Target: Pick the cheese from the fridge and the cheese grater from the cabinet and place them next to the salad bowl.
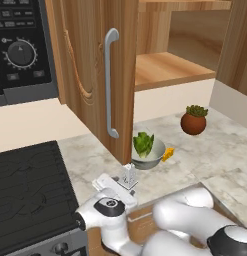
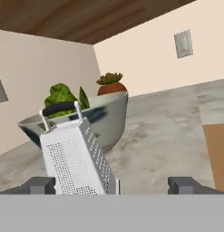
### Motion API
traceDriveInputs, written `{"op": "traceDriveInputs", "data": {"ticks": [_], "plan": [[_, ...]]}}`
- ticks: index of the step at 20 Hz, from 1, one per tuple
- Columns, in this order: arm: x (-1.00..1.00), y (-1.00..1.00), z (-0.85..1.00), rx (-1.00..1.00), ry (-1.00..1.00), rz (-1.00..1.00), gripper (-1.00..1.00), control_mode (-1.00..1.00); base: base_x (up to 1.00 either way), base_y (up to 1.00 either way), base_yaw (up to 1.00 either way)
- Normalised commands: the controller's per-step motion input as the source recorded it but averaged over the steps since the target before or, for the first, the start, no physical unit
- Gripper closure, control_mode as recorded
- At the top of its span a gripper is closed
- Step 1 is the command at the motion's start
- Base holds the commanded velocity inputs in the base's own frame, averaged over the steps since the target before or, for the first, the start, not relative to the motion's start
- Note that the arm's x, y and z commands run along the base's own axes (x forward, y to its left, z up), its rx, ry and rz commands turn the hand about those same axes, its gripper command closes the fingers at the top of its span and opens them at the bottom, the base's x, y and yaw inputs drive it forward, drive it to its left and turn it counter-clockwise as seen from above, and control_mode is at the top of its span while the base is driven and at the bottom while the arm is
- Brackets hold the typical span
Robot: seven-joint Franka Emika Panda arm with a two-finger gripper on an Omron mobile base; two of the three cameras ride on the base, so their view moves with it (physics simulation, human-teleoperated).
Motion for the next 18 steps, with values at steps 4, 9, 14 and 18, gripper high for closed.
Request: {"op": "traceDriveInputs", "data": {"ticks": [4,9,14,18], "plan": [[-0.70,-0.29,0.70,0.22,-0.19,0.00,-1.00,-1.00,0.00,0.00,0.00],[-0.53,-0.54,0.69,0.21,-0.25,0.00,-1.00,-1.00,0.00,0.00,0.00],[-0.43,-0.66,1.00,0.30,-0.28,0.00,-1.00,-1.00,0.00,0.00,0.00],[-0.27,-0.34,1.00,0.31,-0.34,-0.01,-1.00,-1.00,0.00,0.00,0.00]]}}
